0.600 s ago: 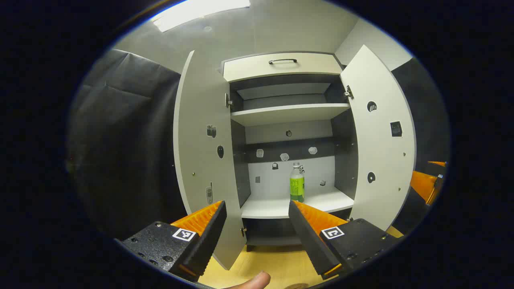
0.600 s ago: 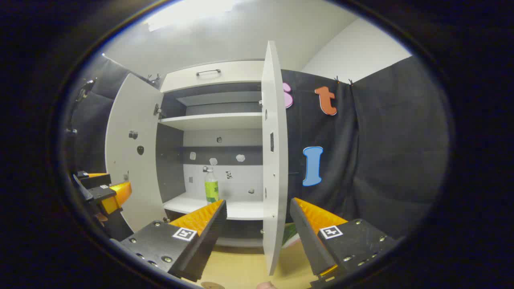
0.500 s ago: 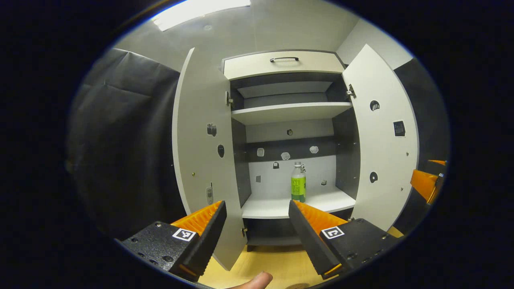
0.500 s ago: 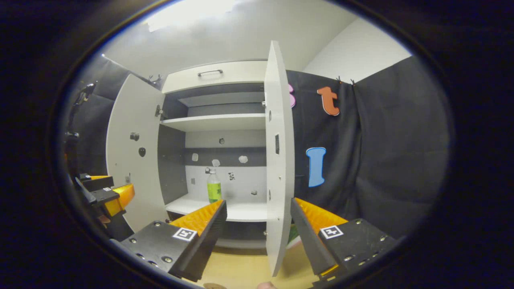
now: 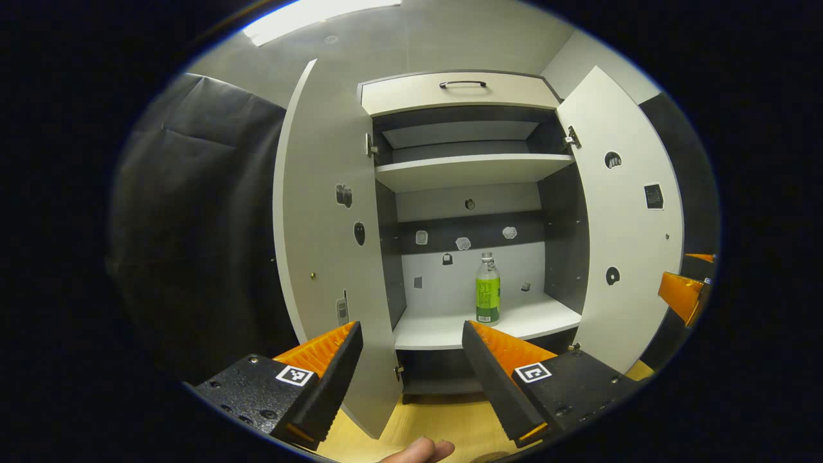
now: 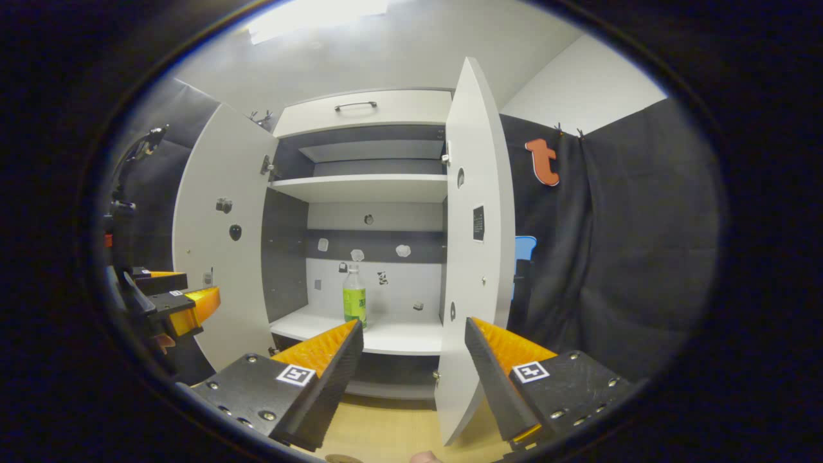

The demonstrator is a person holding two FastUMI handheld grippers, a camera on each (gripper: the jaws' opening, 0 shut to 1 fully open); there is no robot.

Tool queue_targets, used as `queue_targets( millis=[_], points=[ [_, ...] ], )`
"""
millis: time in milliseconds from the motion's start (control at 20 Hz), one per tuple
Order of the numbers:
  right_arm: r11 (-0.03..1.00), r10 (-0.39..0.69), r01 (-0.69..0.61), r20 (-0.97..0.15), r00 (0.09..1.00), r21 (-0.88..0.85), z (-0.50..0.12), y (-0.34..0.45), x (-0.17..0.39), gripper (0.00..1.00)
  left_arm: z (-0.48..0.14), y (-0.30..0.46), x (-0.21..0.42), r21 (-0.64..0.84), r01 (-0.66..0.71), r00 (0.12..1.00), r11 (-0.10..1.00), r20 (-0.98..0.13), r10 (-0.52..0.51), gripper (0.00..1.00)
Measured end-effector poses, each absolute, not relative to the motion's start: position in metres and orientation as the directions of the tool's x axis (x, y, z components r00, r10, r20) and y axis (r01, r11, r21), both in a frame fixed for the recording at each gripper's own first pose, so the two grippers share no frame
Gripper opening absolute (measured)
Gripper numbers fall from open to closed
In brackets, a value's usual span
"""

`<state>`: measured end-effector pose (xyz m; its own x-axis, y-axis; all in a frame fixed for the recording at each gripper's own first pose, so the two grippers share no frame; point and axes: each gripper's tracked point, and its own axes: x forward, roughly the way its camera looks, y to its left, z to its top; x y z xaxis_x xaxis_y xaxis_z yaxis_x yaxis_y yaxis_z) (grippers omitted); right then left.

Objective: Grasp the bottle in the cabinet with the left hand and place it on the coaster, then close the right door with the right hand and the left door with the left hand.

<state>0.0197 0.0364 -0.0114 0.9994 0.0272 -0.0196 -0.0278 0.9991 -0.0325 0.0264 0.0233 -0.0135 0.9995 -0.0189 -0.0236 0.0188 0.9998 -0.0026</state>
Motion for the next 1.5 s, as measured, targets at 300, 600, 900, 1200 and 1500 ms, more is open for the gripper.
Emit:
queue_targets(
  millis=[300,600,900,1200,1500],
  points=[
    [0.999,0.027,-0.028,-0.034,0.999,-0.028,-0.015,0.039,0.02,0.95,-0.022,0.019,0.03,-0.022,0.041,0.998,0.999,-0.049,-0.042,0.98],
    [0.999,0.022,-0.024,-0.036,0.999,-0.034,-0.014,0.042,0.023,0.96,-0.027,0.014,0.038,-0.005,0.06,0.997,0.998,-0.056,-0.061,0.98],
    [0.999,0.03,-0.032,-0.039,0.999,-0.036,-0.015,0.049,0.027,0.95,-0.032,0.004,0.069,-0.019,0.079,0.995,0.997,-0.066,-0.08,0.98],
    [0.998,0.028,-0.03,-0.027,0.999,-0.053,-0.01,0.052,0.033,0.96,-0.033,-0.028,0.12,-0.029,0.127,0.99,0.991,-0.058,-0.128,0.98],
    [0.998,0.012,-0.014,-0.03,0.999,-0.063,-0.011,0.051,0.039,0.95,-0.042,-0.071,0.173,-0.076,0.181,0.981,0.981,-0.063,-0.185,0.98]
  ],
)
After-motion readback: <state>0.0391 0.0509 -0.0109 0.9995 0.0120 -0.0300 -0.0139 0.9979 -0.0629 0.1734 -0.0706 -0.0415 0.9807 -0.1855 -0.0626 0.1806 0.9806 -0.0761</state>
